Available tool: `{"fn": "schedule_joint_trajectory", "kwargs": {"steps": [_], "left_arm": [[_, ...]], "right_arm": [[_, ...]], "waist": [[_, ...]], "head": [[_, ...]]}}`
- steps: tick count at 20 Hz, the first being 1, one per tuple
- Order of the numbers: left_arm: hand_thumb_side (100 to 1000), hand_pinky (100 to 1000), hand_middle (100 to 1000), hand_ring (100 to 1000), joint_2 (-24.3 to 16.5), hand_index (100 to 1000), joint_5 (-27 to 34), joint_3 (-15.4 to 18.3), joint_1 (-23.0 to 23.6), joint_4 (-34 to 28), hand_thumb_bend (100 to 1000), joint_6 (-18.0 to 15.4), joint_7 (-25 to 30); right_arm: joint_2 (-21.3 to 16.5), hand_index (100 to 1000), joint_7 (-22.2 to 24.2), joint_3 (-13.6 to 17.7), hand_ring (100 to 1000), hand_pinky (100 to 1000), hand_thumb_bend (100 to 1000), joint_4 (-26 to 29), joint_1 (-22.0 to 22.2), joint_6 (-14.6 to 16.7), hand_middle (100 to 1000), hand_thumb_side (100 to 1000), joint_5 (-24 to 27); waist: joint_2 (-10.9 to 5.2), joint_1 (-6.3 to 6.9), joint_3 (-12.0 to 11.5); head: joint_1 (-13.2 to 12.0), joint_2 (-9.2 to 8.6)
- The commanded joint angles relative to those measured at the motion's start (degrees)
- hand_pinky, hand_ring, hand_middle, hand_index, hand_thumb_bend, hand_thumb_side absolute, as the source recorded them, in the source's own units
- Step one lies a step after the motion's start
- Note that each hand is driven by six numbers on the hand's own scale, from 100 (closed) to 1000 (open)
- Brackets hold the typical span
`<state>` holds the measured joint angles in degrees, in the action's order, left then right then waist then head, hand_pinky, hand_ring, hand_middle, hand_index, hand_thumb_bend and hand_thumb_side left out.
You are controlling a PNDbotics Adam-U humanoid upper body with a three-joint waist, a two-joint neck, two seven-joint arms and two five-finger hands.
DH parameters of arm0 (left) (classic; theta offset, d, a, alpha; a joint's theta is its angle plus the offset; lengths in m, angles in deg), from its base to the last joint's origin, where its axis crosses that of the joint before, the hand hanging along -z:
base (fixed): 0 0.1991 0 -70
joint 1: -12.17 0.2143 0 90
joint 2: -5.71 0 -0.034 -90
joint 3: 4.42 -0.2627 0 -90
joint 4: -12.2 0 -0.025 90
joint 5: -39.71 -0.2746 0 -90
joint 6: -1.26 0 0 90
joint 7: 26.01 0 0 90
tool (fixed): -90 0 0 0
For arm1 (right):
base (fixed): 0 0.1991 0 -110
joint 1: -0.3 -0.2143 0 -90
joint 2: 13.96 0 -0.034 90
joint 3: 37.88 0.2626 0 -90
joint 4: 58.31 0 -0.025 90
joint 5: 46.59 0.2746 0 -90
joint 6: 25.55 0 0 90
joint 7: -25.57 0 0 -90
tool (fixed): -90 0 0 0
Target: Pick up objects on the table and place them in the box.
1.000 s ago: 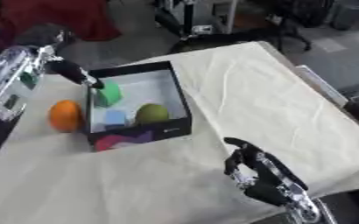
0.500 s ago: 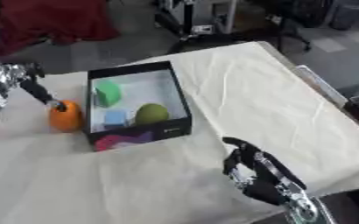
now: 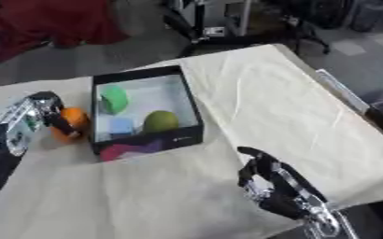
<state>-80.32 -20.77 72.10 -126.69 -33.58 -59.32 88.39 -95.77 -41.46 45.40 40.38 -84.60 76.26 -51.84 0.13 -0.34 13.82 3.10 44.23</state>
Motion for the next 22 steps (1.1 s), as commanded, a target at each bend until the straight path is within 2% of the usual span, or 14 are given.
{"fn": "schedule_joint_trajectory", "kwargs": {"steps": [1,6,8,11,14,17,22], "left_arm": [[276,509,432,413,-2.99,542,-0.74,-0.13,-2.22,-3.46,476,0.55,-3.76],[331,497,429,421,-8.29,540,-5.44,-0.43,-6.16,-13.64,525,0.72,-3.04],[338,494,439,433,-7.77,553,-7.79,0.09,-7.69,-17.12,566,1.33,-4.17],[341,504,454,448,-4.27,569,-7.23,-1.55,-8.2,-19.64,580,0.88,-6.12],[339,537,477,473,1.55,596,-5.92,-4.36,-7.39,-17.78,618,-0.23,-6.69],[327,559,494,488,7.11,614,-4.62,-6.33,-5.97,-13.15,635,-1.33,-7.25],[313,614,530,520,11.64,658,-4.86,-6.36,-3.59,-5.18,639,-1.55,-10.49]], "right_arm": [[-0.34,925,-0.06,0.4,556,836,100,0.68,-0.39,-0.05,483,470,0.08],[-0.56,925,-0.09,0.42,556,836,100,0.6,-0.23,-0.07,483,470,-0.04],[-0.62,925,-0.03,0.34,556,836,100,0.59,-0.15,-0.04,483,470,-0.06],[-0.6,925,0.11,0.19,556,836,100,0.59,-0.16,0.01,483,470,-0.03],[-0.52,925,0.29,-0.01,556,836,100,0.59,-0.34,0.0,483,470,0.06],[-0.43,925,0.49,-0.2,556,836,100,0.69,-0.67,0.04,483,470,0.31],[-0.37,925,0.63,-0.35,556,836,100,0.78,-1.04,-0.01,483,470,0.68]], "waist": [[-1.04,-0.63,0.09],[-1.31,-0.32,-0.2],[-1.45,-0.35,-0.26],[-1.45,-0.46,0.06],[-1.33,-0.63,0.81],[-1.16,-0.9,1.58],[-1.01,-1.13,2.27]], "head": [[0.13,-0.11],[0.54,-0.11],[0.46,-0.11],[0.22,-0.11],[-0.26,-0.11],[-0.66,-0.11],[-0.62,-0.11]]}}
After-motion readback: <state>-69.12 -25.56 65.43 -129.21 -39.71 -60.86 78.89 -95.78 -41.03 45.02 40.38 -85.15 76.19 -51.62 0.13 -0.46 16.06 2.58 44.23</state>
